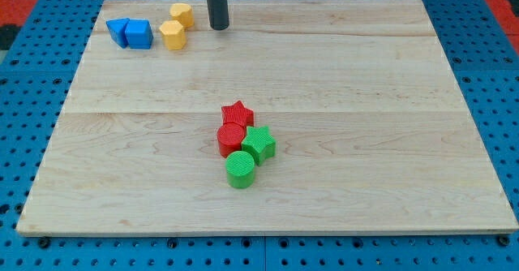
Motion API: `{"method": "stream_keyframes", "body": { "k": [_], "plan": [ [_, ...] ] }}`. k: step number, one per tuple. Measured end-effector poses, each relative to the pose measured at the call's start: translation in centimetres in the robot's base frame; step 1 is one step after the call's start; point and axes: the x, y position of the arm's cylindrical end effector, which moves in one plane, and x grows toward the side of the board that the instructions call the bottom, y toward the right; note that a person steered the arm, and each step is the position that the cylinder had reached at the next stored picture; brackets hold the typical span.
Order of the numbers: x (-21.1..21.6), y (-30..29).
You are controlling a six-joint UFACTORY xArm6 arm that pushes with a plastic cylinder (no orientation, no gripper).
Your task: Point your arm at the yellow heart
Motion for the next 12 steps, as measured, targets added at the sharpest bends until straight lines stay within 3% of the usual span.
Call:
{"method": "stream_keyframes", "body": {
  "k": [4, 8, 9, 10, 12],
  "plan": [
    [-1.8, 0.4],
    [7.2, 1.6],
    [7.1, 1.4],
    [5.2, 1.4],
    [-4.7, -0.4]
  ]
}}
